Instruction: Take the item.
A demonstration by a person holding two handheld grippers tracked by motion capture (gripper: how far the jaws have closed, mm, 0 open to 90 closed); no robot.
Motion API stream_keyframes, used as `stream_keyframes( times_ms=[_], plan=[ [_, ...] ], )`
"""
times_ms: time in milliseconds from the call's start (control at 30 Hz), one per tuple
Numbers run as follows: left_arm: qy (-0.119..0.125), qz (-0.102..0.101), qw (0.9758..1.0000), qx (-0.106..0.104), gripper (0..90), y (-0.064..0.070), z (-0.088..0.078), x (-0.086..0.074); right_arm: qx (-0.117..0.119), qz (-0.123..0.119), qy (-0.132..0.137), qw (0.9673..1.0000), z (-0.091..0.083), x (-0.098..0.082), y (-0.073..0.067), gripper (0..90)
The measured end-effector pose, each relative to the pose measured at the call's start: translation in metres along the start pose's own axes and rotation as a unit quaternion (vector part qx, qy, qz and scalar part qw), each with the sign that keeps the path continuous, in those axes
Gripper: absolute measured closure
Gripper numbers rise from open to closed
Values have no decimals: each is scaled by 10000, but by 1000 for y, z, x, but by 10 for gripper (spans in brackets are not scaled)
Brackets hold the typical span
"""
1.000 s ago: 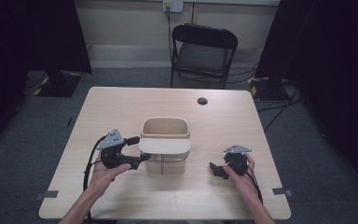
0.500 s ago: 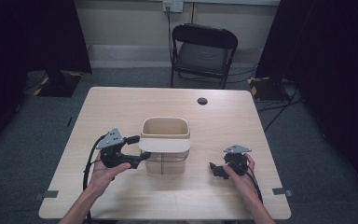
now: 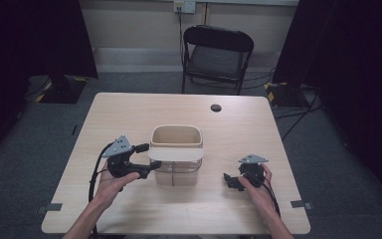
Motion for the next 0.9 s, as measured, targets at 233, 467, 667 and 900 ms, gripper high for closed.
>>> stream_keyframes(
  times_ms=[233, 467, 667, 900],
  plan=[
    [7, -5, 10000, -19, 193, -1, 1, 1, 0, -2, 0, 10000, 0, 0, 0, 45],
    [0, -34, 10000, -50, 190, -1, 1, 2, 3, -20, 13, 10000, 0, 0, 0, 44],
    [-7, 66, 10000, -28, 184, -1, 2, 3, 3, -11, 7, 10000, 0, 0, 0, 45],
    [0, 58, 10000, -56, 183, -1, 3, 3, -2, -2, 0, 10000, 0, 0, 0, 45]
  ],
)
Point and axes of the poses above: each handheld gripper's, and its own axes: z roughly forward along the jaws, x roughly out of its top, y roughly to its right, the point moved 5 cm from there along z, roughly forward along the jaws, and after that the axes turned 8 degrees about -z, right-handed, at the moved point
